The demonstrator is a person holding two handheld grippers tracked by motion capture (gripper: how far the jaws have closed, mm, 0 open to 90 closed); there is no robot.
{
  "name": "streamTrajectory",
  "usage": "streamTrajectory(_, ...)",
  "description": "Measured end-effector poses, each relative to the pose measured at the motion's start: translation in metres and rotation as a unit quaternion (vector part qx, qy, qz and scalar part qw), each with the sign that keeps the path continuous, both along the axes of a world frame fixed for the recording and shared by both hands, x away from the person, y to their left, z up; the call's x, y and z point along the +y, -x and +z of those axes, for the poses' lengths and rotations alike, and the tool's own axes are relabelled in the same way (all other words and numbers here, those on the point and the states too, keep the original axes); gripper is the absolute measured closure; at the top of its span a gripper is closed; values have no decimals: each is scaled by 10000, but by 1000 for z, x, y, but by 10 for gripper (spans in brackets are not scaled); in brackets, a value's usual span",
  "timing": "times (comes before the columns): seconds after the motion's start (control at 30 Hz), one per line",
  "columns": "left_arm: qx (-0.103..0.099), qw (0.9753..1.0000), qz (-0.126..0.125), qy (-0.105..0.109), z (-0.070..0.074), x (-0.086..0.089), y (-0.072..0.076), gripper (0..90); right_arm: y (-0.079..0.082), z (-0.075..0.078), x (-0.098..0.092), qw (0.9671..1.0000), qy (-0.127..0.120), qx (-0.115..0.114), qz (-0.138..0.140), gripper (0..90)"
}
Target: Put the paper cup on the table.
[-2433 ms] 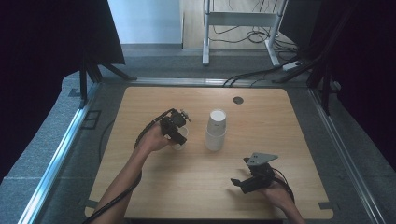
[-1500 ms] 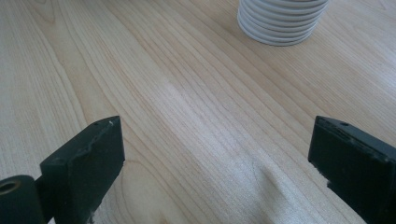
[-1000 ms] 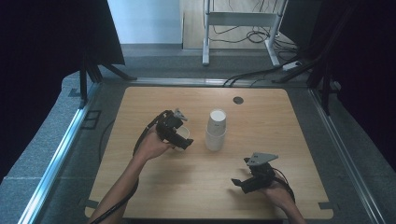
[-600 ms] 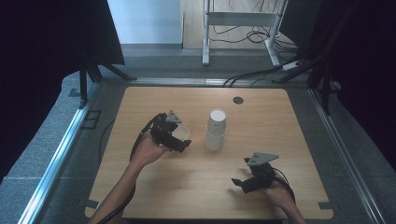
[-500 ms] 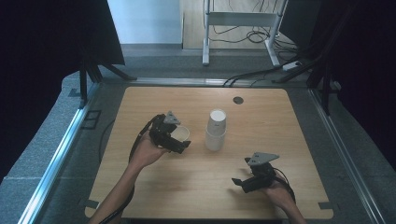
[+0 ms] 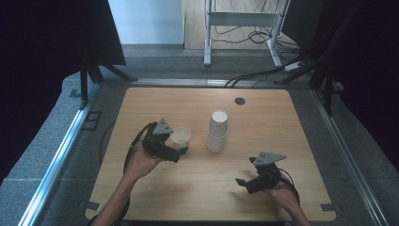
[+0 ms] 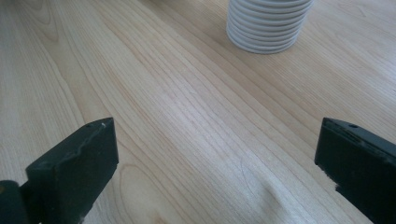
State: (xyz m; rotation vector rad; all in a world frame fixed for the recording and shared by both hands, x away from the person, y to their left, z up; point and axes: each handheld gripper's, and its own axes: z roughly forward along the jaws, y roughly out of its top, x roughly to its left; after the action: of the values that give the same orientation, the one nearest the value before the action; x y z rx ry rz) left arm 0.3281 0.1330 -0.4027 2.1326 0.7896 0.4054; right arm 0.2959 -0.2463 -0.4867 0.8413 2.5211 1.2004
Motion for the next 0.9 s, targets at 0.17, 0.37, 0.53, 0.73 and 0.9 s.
streamTrajectory(0.17, -50, 9999, 14, 152, -6, 4, 12, 0, 0, 2, -5, 9999, -67, -7, -112, 0)
streamTrajectory(0.37, -127, 9998, 47, 165, -14, 9, 28, 0, 0, 3, -9, 9997, -77, -56, -245, 0)
streamTrajectory(0.53, -210, 9995, 70, 223, -20, 15, 41, 0, 0, 4, -13, 9994, -67, -96, -330, 0)
streamTrajectory(0.73, -228, 9994, 90, 233, -29, 19, 53, 0, 0, 3, -15, 9992, 16, -109, -394, 0)
streamTrajectory(0.9, -133, 9994, 148, 282, -44, 24, 59, 0, 0, 1, -17, 9989, 93, -109, -447, 0)
